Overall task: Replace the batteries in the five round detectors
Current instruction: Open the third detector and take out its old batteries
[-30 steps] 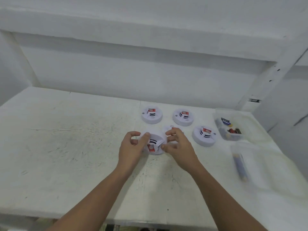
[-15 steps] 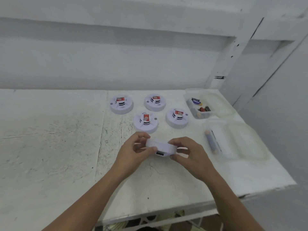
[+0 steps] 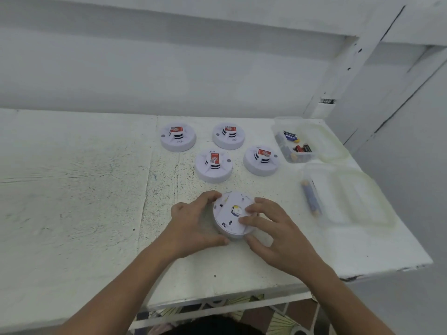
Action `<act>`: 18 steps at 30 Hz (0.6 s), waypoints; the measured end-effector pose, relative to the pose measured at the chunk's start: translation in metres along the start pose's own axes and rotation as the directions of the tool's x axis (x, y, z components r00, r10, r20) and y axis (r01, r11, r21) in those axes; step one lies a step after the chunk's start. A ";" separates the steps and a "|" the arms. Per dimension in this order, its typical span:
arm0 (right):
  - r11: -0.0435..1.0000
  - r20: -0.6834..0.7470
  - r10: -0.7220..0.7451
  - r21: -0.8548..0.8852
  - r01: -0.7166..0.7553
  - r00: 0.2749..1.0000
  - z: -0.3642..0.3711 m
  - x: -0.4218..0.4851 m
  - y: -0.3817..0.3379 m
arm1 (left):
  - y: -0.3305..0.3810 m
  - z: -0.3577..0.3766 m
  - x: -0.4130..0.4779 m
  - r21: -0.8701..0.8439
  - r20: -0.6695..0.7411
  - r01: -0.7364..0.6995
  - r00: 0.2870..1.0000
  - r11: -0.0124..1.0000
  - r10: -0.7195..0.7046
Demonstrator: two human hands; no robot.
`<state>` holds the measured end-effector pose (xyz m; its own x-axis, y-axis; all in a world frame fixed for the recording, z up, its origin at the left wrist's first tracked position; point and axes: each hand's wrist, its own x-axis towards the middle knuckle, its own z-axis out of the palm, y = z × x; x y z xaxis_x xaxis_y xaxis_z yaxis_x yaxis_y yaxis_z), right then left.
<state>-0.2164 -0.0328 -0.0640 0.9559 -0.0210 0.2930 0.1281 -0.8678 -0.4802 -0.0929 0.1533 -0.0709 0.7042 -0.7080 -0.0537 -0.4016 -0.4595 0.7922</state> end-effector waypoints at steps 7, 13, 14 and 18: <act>1.000 0.124 -0.014 0.010 0.013 0.992 -0.005 0.014 0.005 | 0.003 0.010 0.009 0.131 0.080 -0.063 0.995 0.989 0.053; 0.998 0.241 -0.040 -0.028 0.048 0.970 -0.013 0.029 0.007 | 0.006 0.010 0.014 0.153 0.099 -0.083 0.993 0.985 0.068; 0.998 0.260 -0.038 -0.033 0.048 0.965 -0.015 0.031 0.008 | 0.006 0.012 0.015 0.152 0.098 -0.078 0.993 0.985 0.064; 0.994 0.294 -0.053 -0.072 0.077 0.954 -0.017 0.037 0.007 | 0.007 0.020 0.017 0.144 0.061 -0.064 0.997 0.987 0.056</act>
<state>-0.1847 -0.0480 -0.0421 0.9832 0.1717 0.0624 0.1824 -0.9002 -0.3954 -0.0955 0.1275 -0.0781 0.6434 -0.7641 -0.0462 -0.5262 -0.4852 0.6983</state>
